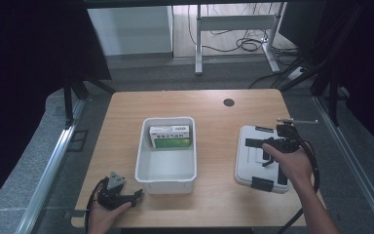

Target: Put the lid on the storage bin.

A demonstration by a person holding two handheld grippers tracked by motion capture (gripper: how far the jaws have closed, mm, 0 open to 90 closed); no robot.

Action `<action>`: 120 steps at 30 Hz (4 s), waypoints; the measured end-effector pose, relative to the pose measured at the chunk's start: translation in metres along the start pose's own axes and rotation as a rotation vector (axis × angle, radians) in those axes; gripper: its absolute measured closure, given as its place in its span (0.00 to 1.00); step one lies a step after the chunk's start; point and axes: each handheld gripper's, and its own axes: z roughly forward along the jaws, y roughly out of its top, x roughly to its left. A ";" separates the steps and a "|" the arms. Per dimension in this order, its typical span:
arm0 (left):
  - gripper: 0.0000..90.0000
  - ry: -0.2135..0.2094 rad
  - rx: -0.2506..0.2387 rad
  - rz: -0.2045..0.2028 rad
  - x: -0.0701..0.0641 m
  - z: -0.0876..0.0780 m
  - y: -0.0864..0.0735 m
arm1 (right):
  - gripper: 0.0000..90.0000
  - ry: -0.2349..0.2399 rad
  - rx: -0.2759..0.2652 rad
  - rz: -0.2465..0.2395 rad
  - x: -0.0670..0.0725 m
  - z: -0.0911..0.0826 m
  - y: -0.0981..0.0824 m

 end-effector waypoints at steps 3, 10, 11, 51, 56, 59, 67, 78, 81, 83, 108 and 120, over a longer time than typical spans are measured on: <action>0.16 0.000 0.000 0.000 0.000 0.000 0.000 | 0.47 -0.007 -0.003 0.008 -0.003 -0.001 0.002; 0.16 0.000 0.000 -0.003 0.000 0.000 0.000 | 0.48 -0.038 -0.008 0.030 -0.012 -0.006 0.009; 0.16 -0.001 0.000 -0.003 0.000 0.000 0.000 | 0.47 -0.043 -0.008 0.036 -0.014 -0.007 0.010; 0.16 -0.004 0.003 0.001 0.000 0.000 0.000 | 0.54 -0.297 0.124 0.155 -0.081 0.020 0.017; 0.16 -0.004 0.004 0.001 0.000 0.000 0.000 | 0.57 -0.310 0.131 0.172 -0.088 0.023 0.016; 0.16 -0.004 0.004 0.001 0.000 0.000 0.000 | 0.60 -0.323 0.149 0.181 -0.091 0.023 0.016; 0.16 -0.004 0.004 0.001 0.000 0.000 0.000 | 0.68 -0.336 0.185 0.195 -0.096 0.027 0.016; 0.15 -0.004 0.005 0.003 0.000 0.000 0.000 | 0.83 -0.332 0.248 0.271 -0.103 0.036 0.016; 0.15 -0.004 0.005 0.003 0.000 0.000 0.000 | 0.88 -0.321 0.263 0.309 -0.105 0.037 0.017; 0.15 -0.004 0.006 0.004 0.000 0.000 0.000 | 0.92 -0.309 0.269 0.340 -0.105 0.038 0.017; 0.15 -0.005 0.005 0.003 0.000 0.000 0.000 | 0.94 -0.294 0.229 0.412 -0.092 0.015 0.026; 0.15 -0.005 0.005 0.003 0.000 0.000 0.000 | 0.94 -0.248 0.198 0.372 -0.073 0.002 0.034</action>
